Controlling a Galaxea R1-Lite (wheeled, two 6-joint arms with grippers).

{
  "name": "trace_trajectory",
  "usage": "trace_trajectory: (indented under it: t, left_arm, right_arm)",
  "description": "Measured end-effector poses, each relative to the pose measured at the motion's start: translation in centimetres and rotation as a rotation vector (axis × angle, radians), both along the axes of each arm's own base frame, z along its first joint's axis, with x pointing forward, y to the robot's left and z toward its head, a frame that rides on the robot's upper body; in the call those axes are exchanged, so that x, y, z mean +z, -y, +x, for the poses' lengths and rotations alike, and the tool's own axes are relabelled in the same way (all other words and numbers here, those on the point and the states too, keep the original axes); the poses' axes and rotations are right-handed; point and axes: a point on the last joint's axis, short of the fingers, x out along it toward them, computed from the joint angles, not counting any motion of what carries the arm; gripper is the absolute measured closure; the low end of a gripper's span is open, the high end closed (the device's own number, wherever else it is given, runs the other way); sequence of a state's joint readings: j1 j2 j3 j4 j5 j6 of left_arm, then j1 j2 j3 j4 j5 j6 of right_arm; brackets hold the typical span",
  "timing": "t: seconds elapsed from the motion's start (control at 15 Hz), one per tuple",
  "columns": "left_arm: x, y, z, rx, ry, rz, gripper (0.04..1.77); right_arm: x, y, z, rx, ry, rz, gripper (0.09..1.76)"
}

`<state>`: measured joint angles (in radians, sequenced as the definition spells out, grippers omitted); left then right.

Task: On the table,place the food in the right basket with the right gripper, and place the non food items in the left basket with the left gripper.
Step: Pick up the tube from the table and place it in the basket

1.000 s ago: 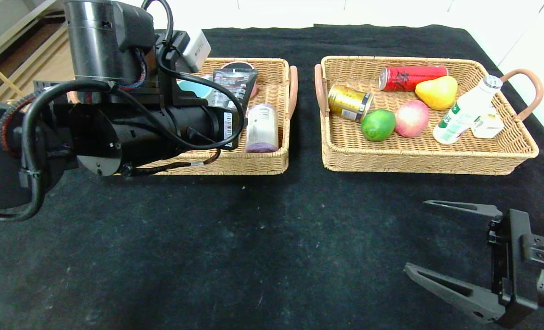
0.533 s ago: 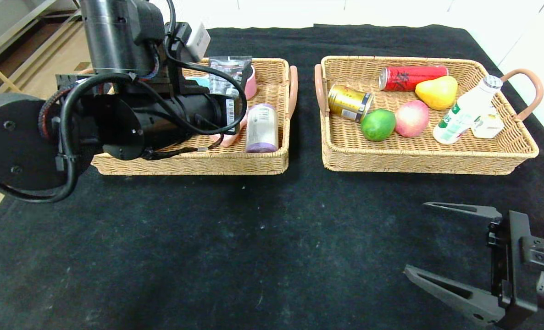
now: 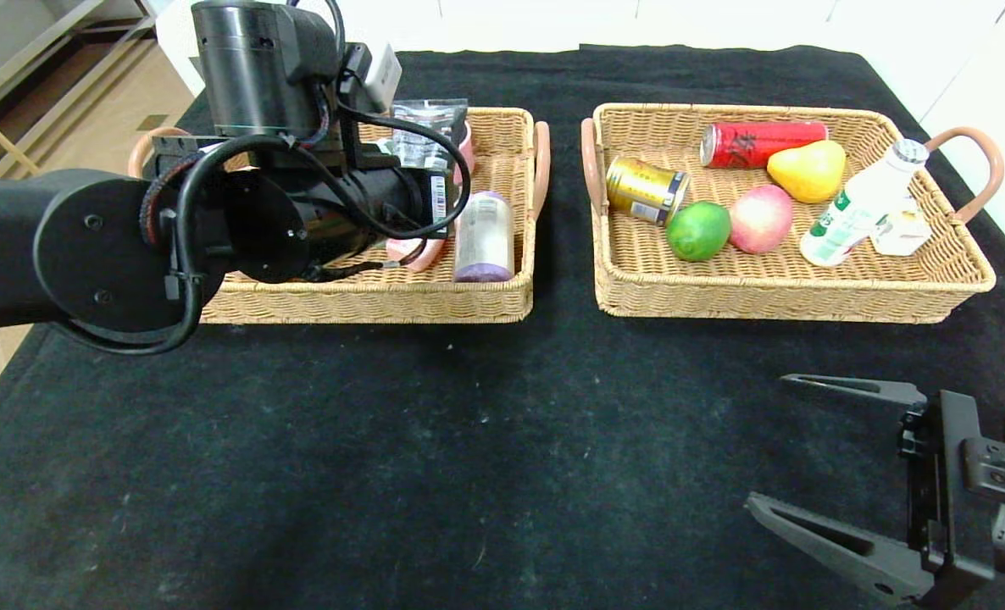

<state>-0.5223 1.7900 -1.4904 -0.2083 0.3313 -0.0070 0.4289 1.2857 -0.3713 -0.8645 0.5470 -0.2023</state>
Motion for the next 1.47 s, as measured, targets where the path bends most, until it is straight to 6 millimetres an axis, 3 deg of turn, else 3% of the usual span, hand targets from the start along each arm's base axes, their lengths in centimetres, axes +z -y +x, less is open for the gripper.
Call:
trace_trajectory:
  t: [0.13,0.6,1.07,1.27,1.47]
  left_arm:
    - [-0.1,0.1,0.2,0.001,0.0,0.0,0.98]
    - [-0.6,0.1,0.3,0.019,-0.013,0.007,0.46]
    - [-0.7,0.0,-0.1,0.018,-0.025,0.013,0.25]
    - [-0.6,-0.3,-1.1,0.008,-0.032,0.022,0.2]
    - [-0.3,-1.0,-3.3,-0.02,-0.031,0.029,0.17]
  right_arm:
    - [0.0,0.0,0.0,0.0,0.001,0.0,0.14]
    - [0.0,0.0,0.0,0.0,0.0,0.001,0.14]
    - [0.0,0.0,0.0,0.0,0.0,0.001,0.14]
    - [0.1,0.0,0.1,-0.004,-0.001,0.005,0.14]
    - [0.0,0.1,0.3,-0.011,-0.006,0.003,0.14]
